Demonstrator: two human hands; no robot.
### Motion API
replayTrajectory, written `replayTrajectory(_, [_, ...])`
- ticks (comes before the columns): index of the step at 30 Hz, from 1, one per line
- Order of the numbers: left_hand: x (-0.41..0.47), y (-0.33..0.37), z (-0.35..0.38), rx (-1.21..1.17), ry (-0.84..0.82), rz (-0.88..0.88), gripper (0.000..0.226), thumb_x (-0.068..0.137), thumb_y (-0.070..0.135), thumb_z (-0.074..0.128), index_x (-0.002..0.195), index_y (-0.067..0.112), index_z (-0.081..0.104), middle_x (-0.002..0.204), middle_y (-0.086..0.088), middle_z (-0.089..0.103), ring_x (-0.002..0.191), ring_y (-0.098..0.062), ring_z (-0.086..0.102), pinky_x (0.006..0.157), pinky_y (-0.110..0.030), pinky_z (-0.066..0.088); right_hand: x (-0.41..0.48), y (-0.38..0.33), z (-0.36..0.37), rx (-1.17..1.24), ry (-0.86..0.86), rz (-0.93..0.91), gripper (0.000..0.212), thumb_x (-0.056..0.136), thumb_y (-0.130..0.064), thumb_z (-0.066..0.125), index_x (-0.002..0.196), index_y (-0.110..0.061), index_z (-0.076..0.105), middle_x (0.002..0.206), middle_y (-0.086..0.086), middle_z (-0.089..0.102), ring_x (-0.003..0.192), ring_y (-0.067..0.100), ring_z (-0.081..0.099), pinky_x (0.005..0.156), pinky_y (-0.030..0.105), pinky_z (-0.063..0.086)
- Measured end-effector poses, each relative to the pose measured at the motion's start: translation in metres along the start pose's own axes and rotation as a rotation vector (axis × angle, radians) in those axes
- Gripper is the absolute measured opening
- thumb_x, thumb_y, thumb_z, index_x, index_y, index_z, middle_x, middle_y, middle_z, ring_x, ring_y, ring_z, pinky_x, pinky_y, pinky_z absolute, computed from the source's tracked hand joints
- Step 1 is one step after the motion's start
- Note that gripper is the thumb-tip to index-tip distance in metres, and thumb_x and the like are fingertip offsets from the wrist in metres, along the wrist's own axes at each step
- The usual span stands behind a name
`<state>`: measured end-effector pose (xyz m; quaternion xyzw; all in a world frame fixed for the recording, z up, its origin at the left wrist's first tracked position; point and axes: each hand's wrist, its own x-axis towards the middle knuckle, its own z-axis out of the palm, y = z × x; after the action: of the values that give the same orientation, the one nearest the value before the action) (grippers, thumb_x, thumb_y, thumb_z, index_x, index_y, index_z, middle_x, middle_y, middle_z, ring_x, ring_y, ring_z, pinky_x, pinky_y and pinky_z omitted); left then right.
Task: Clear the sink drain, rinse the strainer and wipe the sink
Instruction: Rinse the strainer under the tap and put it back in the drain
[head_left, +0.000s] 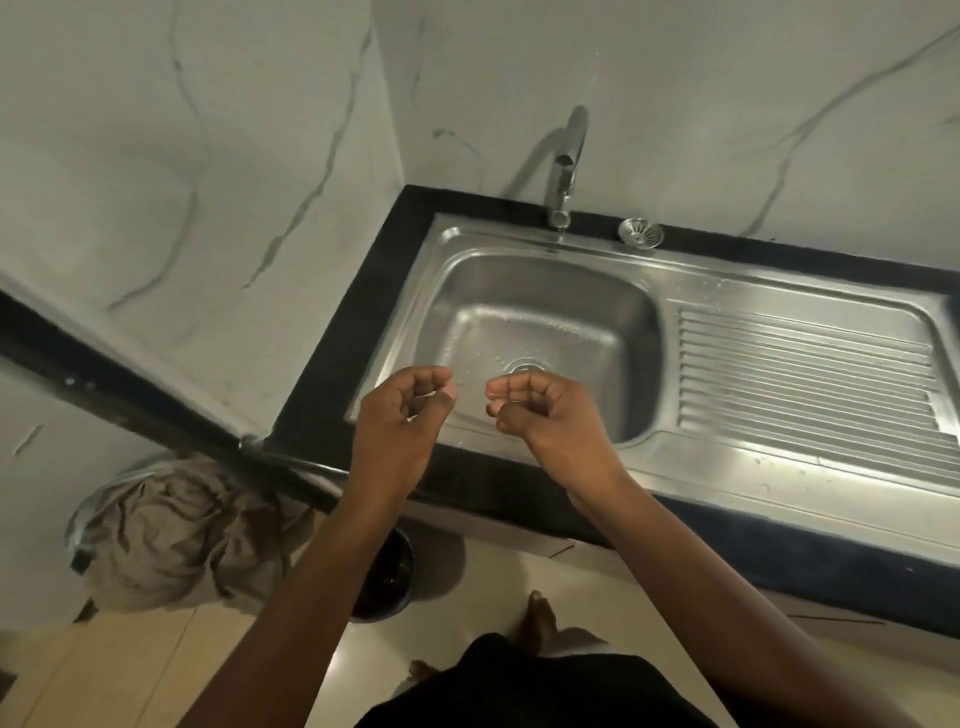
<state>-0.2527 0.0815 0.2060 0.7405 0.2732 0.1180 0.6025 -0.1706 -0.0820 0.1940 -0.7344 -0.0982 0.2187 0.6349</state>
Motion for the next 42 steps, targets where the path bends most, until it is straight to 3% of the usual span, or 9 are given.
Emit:
replayTrajectory(7, [0.028,0.008,0.051,-0.055,0.009,-0.024,0.017,0.097,0.019,0.075,0.114,0.023,0.079,0.107,0.007,0.079,0.099,-0.013,0.076,0.095,-0.047,0.063,0.027,0.0,-0.05,0.023,0.056,0.055,0.015,0.094,-0.001,0.073,0.108,-0.005,0.077,0.102,0.011,0.079,0.097,0.03,0.075,0.09,0.037,0.063])
replayTrajectory(13, [0.054,0.005,0.075,-0.021,-0.039,-0.045,0.017,0.097,0.021,0.074,0.11,0.031,0.078,0.107,0.011,0.08,0.101,-0.015,0.076,0.096,-0.049,0.062,0.046,0.006,-0.071,0.041,0.106,0.1,0.014,0.094,-0.001,0.072,0.107,-0.004,0.077,0.099,0.016,0.079,0.079,0.02,0.072,0.078,0.023,0.059])
replayTrajectory(16, [0.075,0.004,0.082,0.017,-0.072,-0.039,0.016,0.096,0.024,0.075,0.11,0.031,0.079,0.107,0.012,0.08,0.1,-0.013,0.076,0.097,-0.05,0.062,0.056,0.011,-0.072,0.059,0.148,0.128,0.013,0.093,-0.003,0.073,0.105,-0.008,0.077,0.097,0.014,0.079,0.08,0.027,0.074,0.086,0.034,0.061])
replayTrajectory(20, [0.112,0.004,0.088,0.036,-0.124,-0.032,0.017,0.097,0.026,0.074,0.113,0.029,0.079,0.107,0.009,0.081,0.1,-0.013,0.077,0.098,-0.048,0.062,0.072,0.016,-0.067,0.115,0.223,0.158,0.012,0.092,-0.001,0.073,0.1,-0.008,0.078,0.095,0.012,0.08,0.097,0.036,0.074,0.092,0.045,0.063])
replayTrajectory(26, [0.181,0.012,0.1,0.0,-0.199,-0.017,0.018,0.097,0.024,0.075,0.115,0.023,0.078,0.108,0.0,0.081,0.105,-0.02,0.076,0.101,-0.049,0.06,0.106,0.023,-0.061,0.144,0.345,0.186,0.015,0.093,0.001,0.071,0.098,-0.011,0.078,0.094,0.009,0.08,0.096,0.035,0.075,0.092,0.049,0.062])
replayTrajectory(29, [0.215,0.019,0.111,0.02,-0.229,0.016,0.019,0.097,0.024,0.075,0.115,0.022,0.076,0.107,-0.002,0.08,0.104,-0.021,0.076,0.1,-0.049,0.06,0.124,0.027,-0.058,0.171,0.392,0.185,0.017,0.094,0.001,0.069,0.097,-0.013,0.078,0.094,0.009,0.08,0.097,0.035,0.076,0.088,0.044,0.064])
replayTrajectory(34, [0.263,0.03,0.14,0.065,-0.23,0.054,0.025,0.095,0.027,0.077,0.117,0.016,0.078,0.105,-0.002,0.081,0.099,-0.02,0.077,0.098,-0.047,0.062,0.149,0.029,-0.059,0.244,0.455,0.19,0.015,0.093,0.002,0.07,0.096,-0.011,0.078,0.093,0.009,0.079,0.087,0.018,0.077,0.076,0.026,0.061])
replayTrajectory(38, [0.305,0.039,0.17,0.08,-0.222,0.055,0.038,0.093,0.029,0.079,0.124,0.009,0.075,0.111,-0.009,0.081,0.103,-0.025,0.077,0.099,-0.047,0.061,0.163,0.029,-0.063,0.245,0.447,0.179,0.014,0.093,0.003,0.069,0.098,-0.008,0.077,0.092,0.012,0.078,0.083,0.012,0.075,0.073,0.022,0.06])
replayTrajectory(42, [0.341,0.047,0.195,0.126,-0.241,0.049,0.052,0.091,0.04,0.08,0.131,0.008,0.072,0.125,-0.012,0.078,0.112,-0.019,0.075,0.103,-0.041,0.059,0.173,0.032,-0.072,0.226,0.452,0.17,0.013,0.095,0.001,0.068,0.098,-0.007,0.076,0.095,0.013,0.078,0.084,0.013,0.076,0.074,0.023,0.059])
